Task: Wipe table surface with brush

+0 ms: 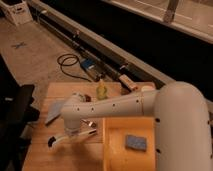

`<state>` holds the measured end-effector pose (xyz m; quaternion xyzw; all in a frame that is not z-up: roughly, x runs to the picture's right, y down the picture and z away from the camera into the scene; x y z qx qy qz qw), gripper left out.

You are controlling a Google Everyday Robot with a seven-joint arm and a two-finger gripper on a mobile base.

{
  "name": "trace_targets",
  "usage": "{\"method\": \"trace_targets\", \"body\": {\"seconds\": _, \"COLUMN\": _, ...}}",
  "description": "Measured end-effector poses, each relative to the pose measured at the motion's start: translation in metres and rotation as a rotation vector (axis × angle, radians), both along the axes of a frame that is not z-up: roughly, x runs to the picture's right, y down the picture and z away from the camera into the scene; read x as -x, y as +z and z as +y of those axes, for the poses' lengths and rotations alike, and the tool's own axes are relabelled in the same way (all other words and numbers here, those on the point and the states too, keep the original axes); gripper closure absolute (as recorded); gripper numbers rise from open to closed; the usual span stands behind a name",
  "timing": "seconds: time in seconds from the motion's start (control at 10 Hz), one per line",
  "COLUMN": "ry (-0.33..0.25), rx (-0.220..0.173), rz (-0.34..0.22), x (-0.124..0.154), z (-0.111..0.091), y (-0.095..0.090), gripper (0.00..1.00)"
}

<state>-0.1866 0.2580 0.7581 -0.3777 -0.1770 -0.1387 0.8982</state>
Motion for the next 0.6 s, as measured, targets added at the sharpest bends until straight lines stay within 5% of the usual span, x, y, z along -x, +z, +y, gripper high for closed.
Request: {"method": "trace_targets", "body": {"seconds": 0.6, "ry": -0.075, "rx": 0.035, "rz": -0.047, "x": 0.028, "z": 0.036, "y": -0.002, "gripper": 1.00}}
